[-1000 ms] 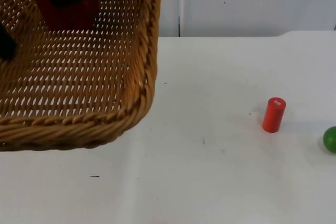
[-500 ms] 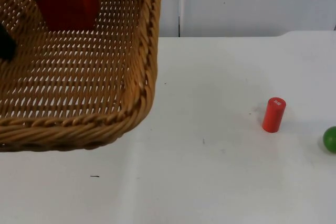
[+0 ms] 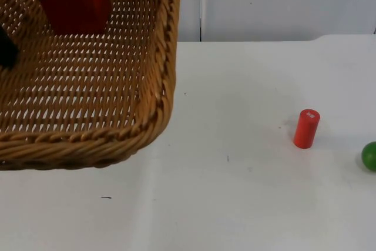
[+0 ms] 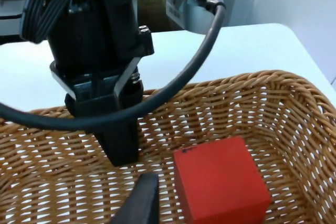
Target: Pick up the basket with the left hand and place the object to the left of the red cylinder into the basket with the right hand.
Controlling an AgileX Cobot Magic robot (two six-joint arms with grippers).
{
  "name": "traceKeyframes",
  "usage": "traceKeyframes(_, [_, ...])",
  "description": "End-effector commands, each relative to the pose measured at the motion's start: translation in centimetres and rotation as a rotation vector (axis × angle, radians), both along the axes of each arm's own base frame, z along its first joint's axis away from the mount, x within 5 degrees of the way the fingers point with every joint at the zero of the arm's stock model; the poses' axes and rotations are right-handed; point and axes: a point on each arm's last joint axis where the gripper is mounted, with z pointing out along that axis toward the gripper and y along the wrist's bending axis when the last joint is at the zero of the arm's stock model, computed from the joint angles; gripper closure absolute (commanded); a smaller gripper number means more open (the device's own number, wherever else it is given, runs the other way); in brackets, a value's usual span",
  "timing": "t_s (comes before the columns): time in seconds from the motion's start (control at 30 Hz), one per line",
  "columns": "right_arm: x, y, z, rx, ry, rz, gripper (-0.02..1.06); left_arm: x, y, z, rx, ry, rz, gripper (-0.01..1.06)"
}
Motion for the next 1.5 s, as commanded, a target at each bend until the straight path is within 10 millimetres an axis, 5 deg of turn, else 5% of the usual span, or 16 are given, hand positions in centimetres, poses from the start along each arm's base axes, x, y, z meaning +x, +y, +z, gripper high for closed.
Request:
traceKeyframes(0.0, [-0.17,-0.30,0.28,0.001,0.008,0.000,0.10,-0.11,-0.26,0.45,-0.032,-0.012,0.003,1.05])
traceKeyframes(1.47, [-0.52,-0.42,-0.57,-0.038,0.045,0.025,0.10,-0.16,0.00,0.29,0.004,-0.010,-0.006,1.05])
